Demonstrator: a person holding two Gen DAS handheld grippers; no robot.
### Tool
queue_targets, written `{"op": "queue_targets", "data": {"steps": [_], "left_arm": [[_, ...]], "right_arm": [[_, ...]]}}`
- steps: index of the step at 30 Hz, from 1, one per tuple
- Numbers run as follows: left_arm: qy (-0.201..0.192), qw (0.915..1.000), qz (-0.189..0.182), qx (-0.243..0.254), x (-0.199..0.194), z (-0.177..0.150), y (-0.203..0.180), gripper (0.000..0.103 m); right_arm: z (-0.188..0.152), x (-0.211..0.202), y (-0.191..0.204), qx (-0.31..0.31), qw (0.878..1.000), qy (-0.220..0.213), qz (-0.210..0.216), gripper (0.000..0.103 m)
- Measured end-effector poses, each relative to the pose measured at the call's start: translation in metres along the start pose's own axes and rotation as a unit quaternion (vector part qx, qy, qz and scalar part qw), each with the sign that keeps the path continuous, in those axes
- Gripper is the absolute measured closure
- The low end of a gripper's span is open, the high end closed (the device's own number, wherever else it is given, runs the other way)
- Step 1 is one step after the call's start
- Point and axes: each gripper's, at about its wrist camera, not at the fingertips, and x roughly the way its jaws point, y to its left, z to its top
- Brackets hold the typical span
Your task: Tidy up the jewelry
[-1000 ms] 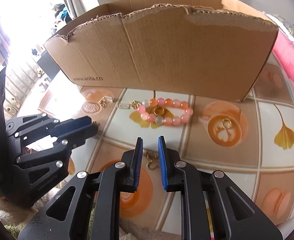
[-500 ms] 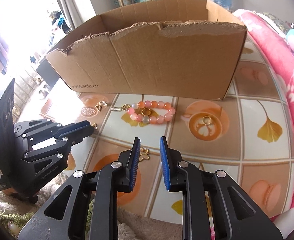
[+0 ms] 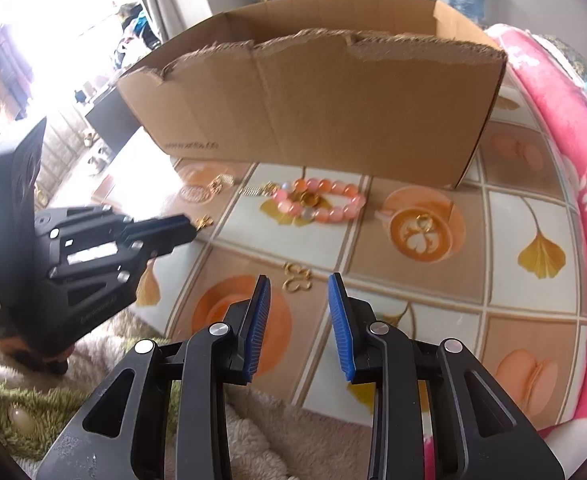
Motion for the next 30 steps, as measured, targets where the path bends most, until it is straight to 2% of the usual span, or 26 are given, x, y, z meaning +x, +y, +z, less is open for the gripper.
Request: {"op": "queue_targets", "data": {"steps": [4,10,14,17,21,24,26,30], "left_arm": [[0.005,1.0000,0.001,-0.001,0.003,-0.001,0.001,0.087],[0.005,1.0000,0.003,0.002,0.004,-0.002,0.000,0.069],[0.008,0.9999,0.014,0.004,0.005,-0.002,0.000,0.051],[0.010,0.9997,0.022,-0.001,0.006,-0.003,0.002,0.040],[0.012,0.9994,0.030,-0.012,0.008,-0.005,0.008,0.028],[0.013,0.9993,0.032,-0.014,0.009,-0.005,0.009,0.023],[0.013,0.9993,0.033,-0.013,0.009,-0.005,0.009,0.022],[0.013,0.9993,0.033,-0.014,0.010,-0.005,0.009,0.020]], "right_arm": [[-0.003,0.008,0.008,-0.001,1.000,0.013,0.004,0.074],[0.001,0.017,0.009,0.004,1.000,0.011,-0.013,0.087],[0.007,0.021,0.004,0.010,1.000,0.009,-0.011,0.093],[0.009,0.023,0.003,0.018,1.000,0.007,-0.004,0.093],[0.014,0.025,0.007,0.010,1.000,-0.001,-0.017,0.093],[0.018,0.027,0.010,0.010,1.000,-0.001,-0.026,0.092],[0.020,0.028,0.009,0.023,0.999,0.002,-0.024,0.084],[0.023,0.027,0.011,0.034,0.999,0.006,-0.034,0.080]]}}
